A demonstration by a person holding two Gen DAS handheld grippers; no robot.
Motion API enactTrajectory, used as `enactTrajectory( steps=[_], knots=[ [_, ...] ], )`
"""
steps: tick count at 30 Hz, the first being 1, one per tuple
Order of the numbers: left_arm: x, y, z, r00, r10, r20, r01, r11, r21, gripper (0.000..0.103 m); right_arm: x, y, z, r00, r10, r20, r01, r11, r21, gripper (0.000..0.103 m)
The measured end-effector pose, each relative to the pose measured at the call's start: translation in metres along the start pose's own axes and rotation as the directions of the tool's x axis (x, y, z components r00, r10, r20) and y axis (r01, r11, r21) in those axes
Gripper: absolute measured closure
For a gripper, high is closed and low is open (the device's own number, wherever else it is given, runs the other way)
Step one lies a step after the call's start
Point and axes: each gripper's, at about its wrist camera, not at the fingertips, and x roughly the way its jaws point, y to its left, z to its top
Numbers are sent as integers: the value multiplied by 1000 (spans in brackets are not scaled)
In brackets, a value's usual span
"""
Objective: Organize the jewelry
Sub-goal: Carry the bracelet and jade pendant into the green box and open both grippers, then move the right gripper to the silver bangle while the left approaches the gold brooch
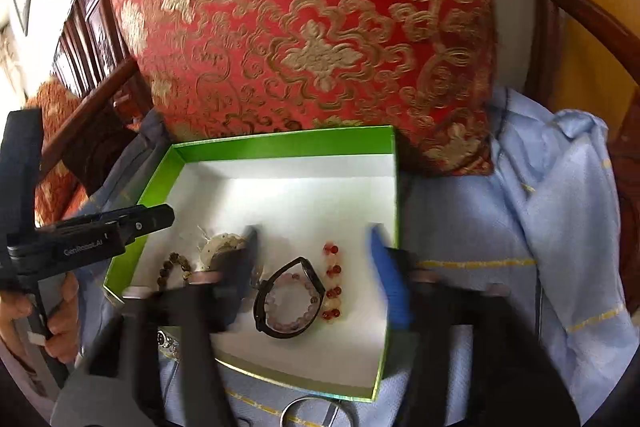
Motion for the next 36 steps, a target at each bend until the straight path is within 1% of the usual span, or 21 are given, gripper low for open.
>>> enactTrajectory(
  steps=[2, 3, 4, 5, 6, 7, 9, 11, 13, 14, 15, 16, 17, 19, 21, 23, 25, 27, 29, 31, 36],
  knots=[
    [-15, -2, -10, 1000, -13, 19, 13, 1000, 12, 54, -13, 3, -9, 999, 46, -22, -46, 999, -20, 43],
    [-21, -3, -16, 999, -32, 17, 32, 999, 15, 54, -19, 7, -15, 998, 60, -35, -62, 997, -42, 43],
    [-31, -7, -26, 997, -74, 4, 74, 997, 34, 52, -26, 13, -23, 996, 75, -54, -79, 994, -81, 43],
    [-36, -11, -35, 995, -95, -10, 95, 994, 59, 52, -32, 20, -32, 993, 88, -77, -98, 987, -130, 43],
    [-41, -17, -50, 996, -82, -38, 86, 990, 114, 51, -34, 26, -39, 991, 96, -98, -112, 979, -173, 43],
    [-41, -20, -60, 996, -69, -52, 75, 987, 142, 49, -36, 35, -54, 986, 94, -135, -126, 962, -244, 43],
    [-33, -20, -80, 994, -36, -107, 54, 985, 164, 47, -34, 41, -78, 983, 49, -179, -105, 941, -321, 43],
    [-14, -11, -95, 981, 19, -192, 8, 991, 135, 47, -25, 38, -98, 975, -10, -223, -70, 934, -349, 41],
    [1, -3, -102, 967, 64, -245, -39, 993, 109, 47, -11, 27, -113, 959, -85, -271, -11, 942, -335, 41],
    [6, -1, -104, 962, 81, -260, -55, 993, 104, 45, -7, 23, -116, 953, -102, -285, 4, 946, -325, 41],
    [8, 0, -105, 959, 93, -267, -67, 992, 104, 41, -3, 20, -118, 948, -112, -298, 12, 948, -318, 36],
    [9, 0, -105, 959, 106, -264, -81, 991, 105, 35, 0, 19, -119, 943, -121, -310, 18, 949, -315, 33],
    [10, -1, -106, 959, 112, -259, -87, 991, 106, 34, 2, 18, -119, 942, -135, -308, 32, 947, -319, 29],
    [12, -6, -108, 960, 120, -252, -92, 989, 120, 32, 4, 20, -120, 943, -147, -300, 44, 945, -325, 28],
    [16, -12, -113, 961, 134, -243, -103, 985, 135, 32, 6, 23, -121, 942, -140, -304, 33, 943, -331, 25],
    [17, -18, -117, 968, 142, -205, -118, 985, 125, 32, 8, 27, -122, 943, -142, -301, 31, 938, -344, 23],
    [19, -24, -121, 972, 134, -193, -111, 986, 127, 28, 14, 31, -123, 941, -155, -301, 38, 932, -361, 23],
    [22, -33, -123, 970, 137, -200, -108, 983, 147, 28, 21, 33, -124, 937, -181, -300, 58, 925, -376, 23],
    [29, -35, -125, 966, 157, -206, -123, 978, 169, 28, 26, 33, -127, 932, -208, -298, 80, 917, -390, 23],
    [32, -36, -128, 965, 163, -206, -128, 976, 174, 26, 28, 35, -128, 937, -204, -285, 81, 917, -389, 23],
    [34, -37, -129, 968, 167, -185, -135, 975, 178, 26, 33, 38, -127, 939, -181, -292, 67, 931, -359, 23]
  ],
)
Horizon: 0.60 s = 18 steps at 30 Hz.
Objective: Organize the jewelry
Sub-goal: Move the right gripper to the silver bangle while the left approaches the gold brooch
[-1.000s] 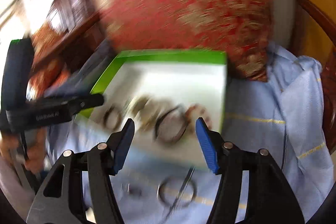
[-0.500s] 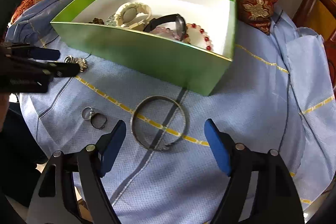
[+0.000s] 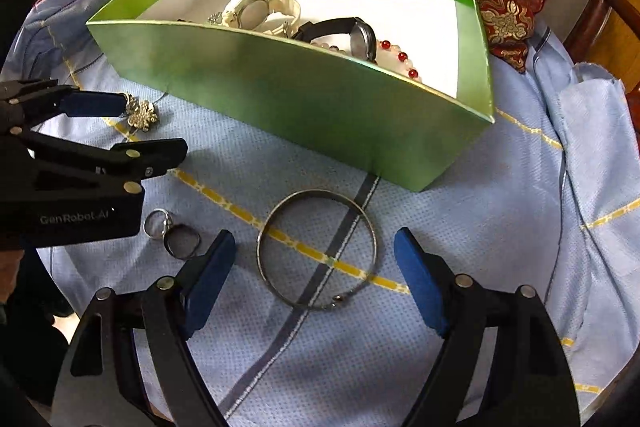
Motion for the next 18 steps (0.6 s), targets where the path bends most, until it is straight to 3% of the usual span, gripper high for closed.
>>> enactTrajectory(
  steps=[1, 5, 8, 10, 12, 18],
  knots=[
    [0, 1, -1, 1000, 4, 1, -4, 1000, 4, 26, 0, 0, 1, 1000, 4, 0, -4, 1000, 3, 23],
    [0, 4, -1, 999, 36, 10, -36, 999, 14, 38, -2, 6, 3, 1000, 23, 11, -23, 1000, -12, 44],
    [-1, 7, 1, 998, 63, 12, -63, 998, 1, 53, -2, 10, 4, 1000, 26, 12, -25, 999, -22, 44],
    [-3, 13, 0, 996, 91, 16, -91, 996, -11, 72, -2, 11, 4, 999, 31, 13, -31, 999, -23, 44],
    [-4, 18, 1, 996, 90, 17, -90, 996, -27, 82, 0, 13, 6, 999, 31, 15, -30, 999, -24, 44],
    [-5, 28, 2, 998, 67, 13, -66, 997, -46, 83, -4, 11, 0, 999, 31, 13, -30, 999, -27, 44]
  ],
)
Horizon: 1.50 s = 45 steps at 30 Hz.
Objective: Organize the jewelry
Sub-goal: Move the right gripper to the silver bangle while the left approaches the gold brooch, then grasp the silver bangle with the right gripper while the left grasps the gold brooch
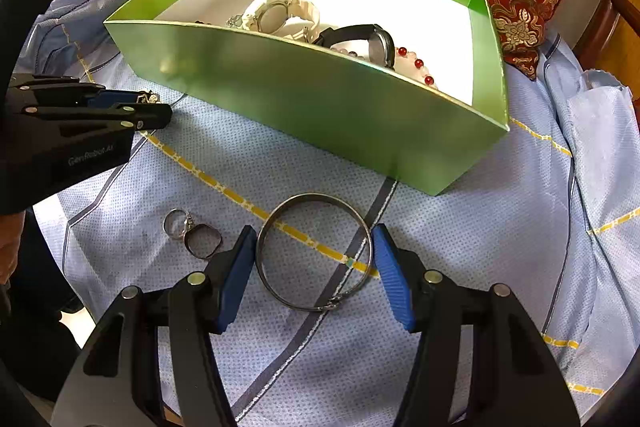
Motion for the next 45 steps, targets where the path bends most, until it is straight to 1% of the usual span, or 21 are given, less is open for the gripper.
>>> enactTrajectory(
  steps=[3, 7, 10, 13, 14, 21, 27, 32, 34, 36, 40, 45],
  knots=[
    [-3, 0, -2, 1000, -10, 5, 10, 1000, 8, 83, -2, -1, -3, 1000, 0, 0, 0, 1000, 0, 44],
    [-12, -8, -7, 1000, -11, 16, 11, 1000, 23, 83, -4, -3, -3, 1000, 5, 6, -5, 1000, 14, 44],
    [-15, -11, -8, 1000, -9, 23, 9, 1000, 26, 83, -13, -6, -1, 998, 24, 49, -26, 999, 31, 44],
    [-19, -12, -9, 1000, -7, 23, 6, 1000, 26, 83, -24, -8, 1, 995, 25, 98, -28, 999, 37, 44],
    [-18, -12, -9, 1000, -6, 23, 6, 1000, 27, 83, -25, -10, 1, 994, 28, 102, -32, 999, 41, 44],
    [-14, -13, -7, 1000, -2, 19, 2, 999, 38, 83, -24, -8, 1, 995, 19, 95, -21, 999, 29, 44],
    [-15, -12, -7, 1000, -2, 17, 1, 999, 42, 83, -23, -9, 1, 995, 30, 93, -34, 999, 42, 44],
    [-12, -12, -8, 1000, 0, 6, 0, 999, 46, 83, -22, -11, 0, 997, 39, 73, -43, 998, 44, 44],
    [-12, -11, -7, 1000, -1, 5, 0, 999, 44, 83, -17, -13, 0, 998, 44, 41, -46, 998, 48, 43],
    [-11, -10, -6, 1000, -1, 3, 1, 999, 39, 83, -13, -17, -2, 999, 44, 27, -46, 997, 67, 35],
    [-10, -11, -6, 1000, 2, -1, -2, 1000, 31, 83, -8, -19, -3, 999, 36, 11, -37, 996, 81, 34],
    [-9, -10, -6, 1000, 4, -8, -4, 1000, 28, 83, -4, -11, -6, 999, 32, -10, -32, 999, 41, 34]
  ],
)
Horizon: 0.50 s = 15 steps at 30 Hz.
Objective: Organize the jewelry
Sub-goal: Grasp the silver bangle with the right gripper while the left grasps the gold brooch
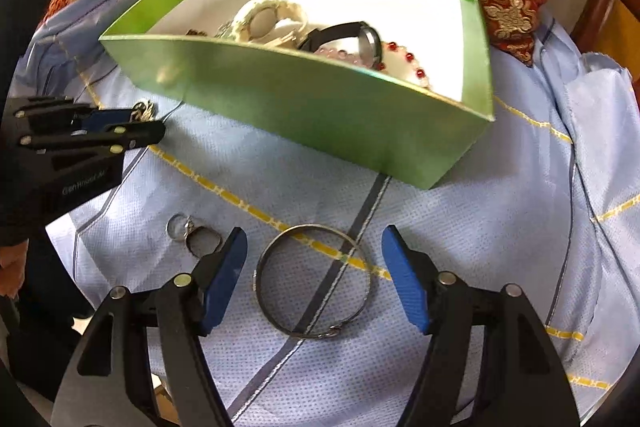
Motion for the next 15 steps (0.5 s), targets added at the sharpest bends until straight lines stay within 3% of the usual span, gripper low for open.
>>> enactTrajectory(
  steps=[5, 8, 15],
  knots=[
    [2, 1, 0, 1000, 4, -6, -4, 1000, 0, 83, 2, 10, -4, 999, -37, -17, 36, 998, -55, 34],
    [3, 1, 0, 1000, 5, -6, -5, 1000, 2, 83, 0, 9, -4, 999, -29, -22, 28, 998, -54, 46],
    [-5, 1, 0, 1000, -15, 17, 15, 1000, -2, 83, -17, 2, -6, 1000, -7, 19, 8, 1000, -30, 46]
  ],
)
